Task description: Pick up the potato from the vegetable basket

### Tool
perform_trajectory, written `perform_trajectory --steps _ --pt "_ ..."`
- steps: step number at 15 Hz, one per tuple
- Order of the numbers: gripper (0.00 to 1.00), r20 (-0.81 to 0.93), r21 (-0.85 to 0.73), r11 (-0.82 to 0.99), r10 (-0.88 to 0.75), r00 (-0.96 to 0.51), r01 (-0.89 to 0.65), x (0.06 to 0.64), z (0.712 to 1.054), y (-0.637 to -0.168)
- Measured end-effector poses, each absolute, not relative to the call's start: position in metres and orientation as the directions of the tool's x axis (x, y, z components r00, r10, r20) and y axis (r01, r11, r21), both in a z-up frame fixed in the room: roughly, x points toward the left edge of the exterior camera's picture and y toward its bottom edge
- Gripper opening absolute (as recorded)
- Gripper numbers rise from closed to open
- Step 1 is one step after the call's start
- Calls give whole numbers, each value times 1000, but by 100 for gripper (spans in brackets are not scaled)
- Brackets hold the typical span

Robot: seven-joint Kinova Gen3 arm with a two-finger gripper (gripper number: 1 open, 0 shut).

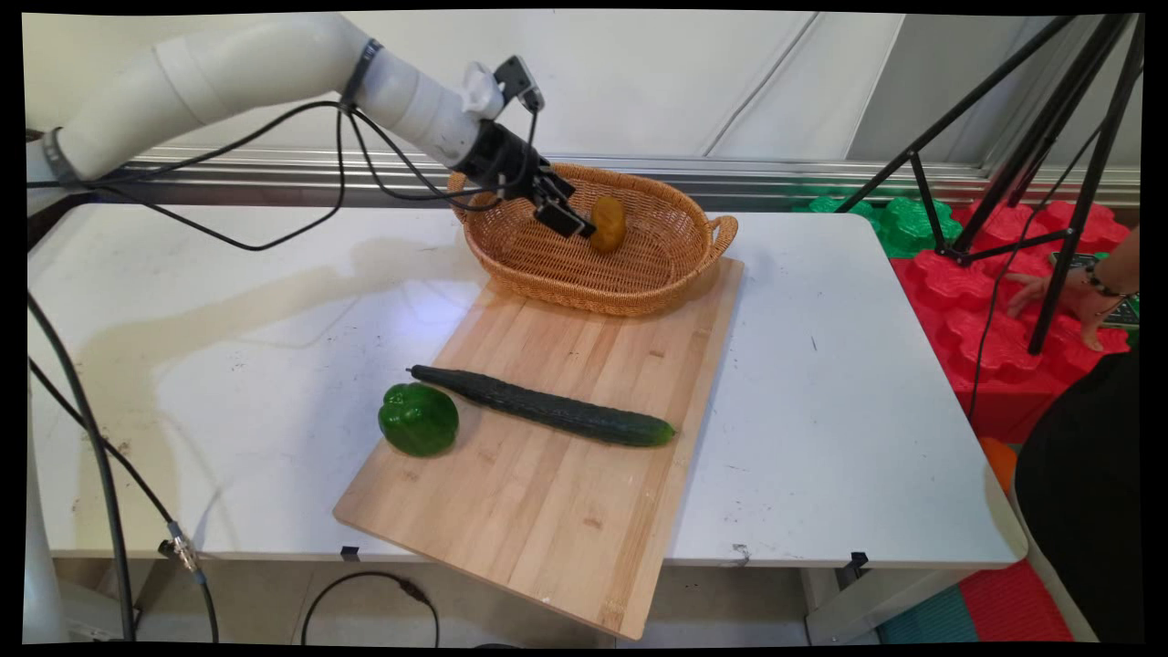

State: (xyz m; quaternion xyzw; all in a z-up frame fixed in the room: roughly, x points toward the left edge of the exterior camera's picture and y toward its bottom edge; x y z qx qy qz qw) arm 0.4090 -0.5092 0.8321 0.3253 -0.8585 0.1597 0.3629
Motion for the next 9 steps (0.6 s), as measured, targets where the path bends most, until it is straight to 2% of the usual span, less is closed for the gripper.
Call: perform_trajectory --steps 9 --pt "100 712 11 672 -525 -466 -740 386 800 -537"
